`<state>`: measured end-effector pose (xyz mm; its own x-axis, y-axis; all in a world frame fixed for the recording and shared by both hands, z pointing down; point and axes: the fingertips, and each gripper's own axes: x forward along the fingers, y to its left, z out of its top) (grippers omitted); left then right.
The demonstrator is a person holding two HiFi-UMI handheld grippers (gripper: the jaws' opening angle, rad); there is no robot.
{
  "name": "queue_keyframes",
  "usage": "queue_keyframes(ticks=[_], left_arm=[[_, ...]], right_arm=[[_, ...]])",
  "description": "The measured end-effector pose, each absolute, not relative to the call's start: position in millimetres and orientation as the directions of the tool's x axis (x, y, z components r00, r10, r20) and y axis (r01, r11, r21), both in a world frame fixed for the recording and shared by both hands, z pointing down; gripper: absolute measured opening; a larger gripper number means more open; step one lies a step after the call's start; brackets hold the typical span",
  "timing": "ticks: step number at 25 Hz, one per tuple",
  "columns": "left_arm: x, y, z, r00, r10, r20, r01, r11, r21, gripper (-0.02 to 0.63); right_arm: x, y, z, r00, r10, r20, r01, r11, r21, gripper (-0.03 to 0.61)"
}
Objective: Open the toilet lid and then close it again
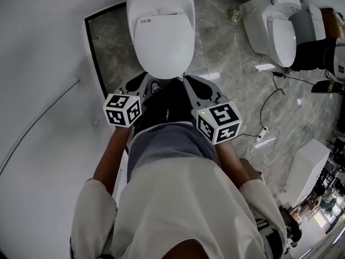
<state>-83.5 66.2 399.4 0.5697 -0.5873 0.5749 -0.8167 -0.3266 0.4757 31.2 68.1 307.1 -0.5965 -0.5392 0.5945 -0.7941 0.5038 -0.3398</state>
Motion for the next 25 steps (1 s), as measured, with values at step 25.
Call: queue_keyframes(ticks=[25], left_arm=[[-109.0, 72.0, 210.7, 0.518, -0.816, 0.255, -0.835, -0.419, 0.357, 0.015]], right_arm=[[20.6, 68.7, 211.2, -0.639, -0.655, 0.404, -0.769, 0.565, -0.299, 0.009]])
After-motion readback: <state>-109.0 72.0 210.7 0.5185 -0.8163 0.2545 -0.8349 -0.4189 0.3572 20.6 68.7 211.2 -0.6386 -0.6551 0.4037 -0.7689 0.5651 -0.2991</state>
